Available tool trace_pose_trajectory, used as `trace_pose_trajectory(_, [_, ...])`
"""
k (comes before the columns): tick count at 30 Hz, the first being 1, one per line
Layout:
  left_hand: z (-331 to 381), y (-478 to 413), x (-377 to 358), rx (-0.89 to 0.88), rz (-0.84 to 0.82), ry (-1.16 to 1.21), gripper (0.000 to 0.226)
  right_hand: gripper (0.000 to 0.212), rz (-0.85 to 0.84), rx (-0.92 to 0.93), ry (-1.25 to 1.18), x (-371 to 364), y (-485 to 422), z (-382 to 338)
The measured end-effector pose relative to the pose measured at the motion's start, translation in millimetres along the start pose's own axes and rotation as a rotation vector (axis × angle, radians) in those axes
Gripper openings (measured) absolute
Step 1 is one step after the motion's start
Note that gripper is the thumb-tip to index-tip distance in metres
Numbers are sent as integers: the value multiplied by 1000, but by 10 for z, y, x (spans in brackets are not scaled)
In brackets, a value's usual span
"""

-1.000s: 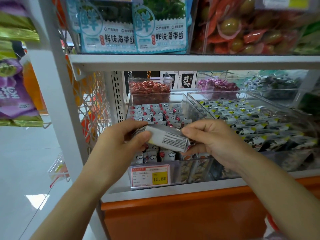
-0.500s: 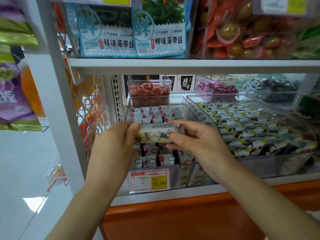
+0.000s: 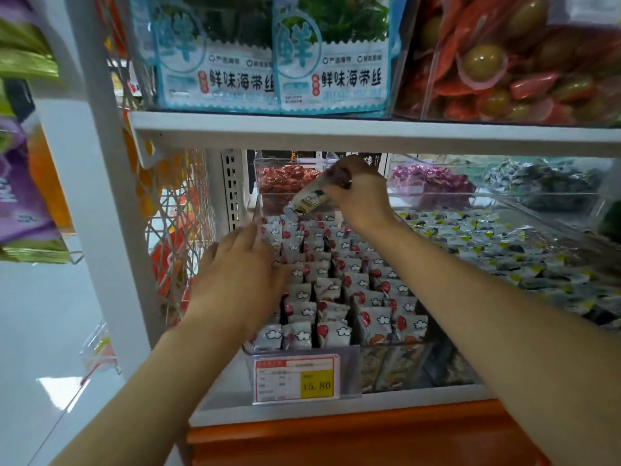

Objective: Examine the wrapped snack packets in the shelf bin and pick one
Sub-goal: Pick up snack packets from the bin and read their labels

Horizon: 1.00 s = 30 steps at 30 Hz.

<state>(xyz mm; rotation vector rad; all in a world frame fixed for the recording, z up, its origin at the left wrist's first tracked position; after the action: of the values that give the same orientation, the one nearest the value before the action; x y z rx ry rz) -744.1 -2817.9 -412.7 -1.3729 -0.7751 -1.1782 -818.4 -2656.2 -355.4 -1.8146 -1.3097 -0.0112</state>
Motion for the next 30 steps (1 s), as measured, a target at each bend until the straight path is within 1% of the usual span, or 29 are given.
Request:
trace_pose_trajectory(5, [-10,0,-57,14,63,172,52,17,-223,190,340,-405,-240,37])
trace_pose_trajectory(10, [-25,0,-93,12,87,226,48,13,-417,200,401,-624,-309,41])
trace_pose_trajectory(13, [-29,-11,-107,7,100,240,47,10,-505,168,378,-802,-204,115])
trace_pose_trajectory(14, [-31,-10,-116,6,102,247,46,9,-560,176,408,-883,-151,150])
trace_pose_trajectory(16, [-34,-9,-129,3,111,262,43,18,-647,219,563,-996,-79,210])
trace_pose_trajectory(17, [-35,-7,-133,-1,118,270,41,20,-652,223,593,-1004,-91,225])
trace_pose_trajectory(19, [-34,-5,-138,-3,128,285,39,21,-608,180,495,-971,-189,218])
trace_pose_trajectory(21, [-34,1,-147,1,130,297,38,18,-512,115,390,-929,-331,217])
trace_pose_trajectory(22, [-34,2,-147,2,135,299,37,17,-465,114,408,-932,-396,221])
trace_pose_trajectory(25, [-34,0,-142,4,150,303,35,12,-447,137,600,-1074,-484,261])
trace_pose_trajectory(28, [-31,-9,-145,4,152,311,34,12,-425,245,875,-1200,-452,240])
trace_pose_trajectory(30, [-36,-5,-150,6,155,324,33,13,-443,292,953,-1254,-423,217])
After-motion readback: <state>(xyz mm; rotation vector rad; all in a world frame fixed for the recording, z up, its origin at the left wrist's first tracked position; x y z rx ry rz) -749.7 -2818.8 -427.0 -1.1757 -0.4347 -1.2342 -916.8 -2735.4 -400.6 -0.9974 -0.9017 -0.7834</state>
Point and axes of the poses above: each hand's wrist, its own y-axis away from the middle knuckle, its own x-axis out of the back of the hand, z = x × y, the point moved 6 cm from there along -y, towards the middle knuckle
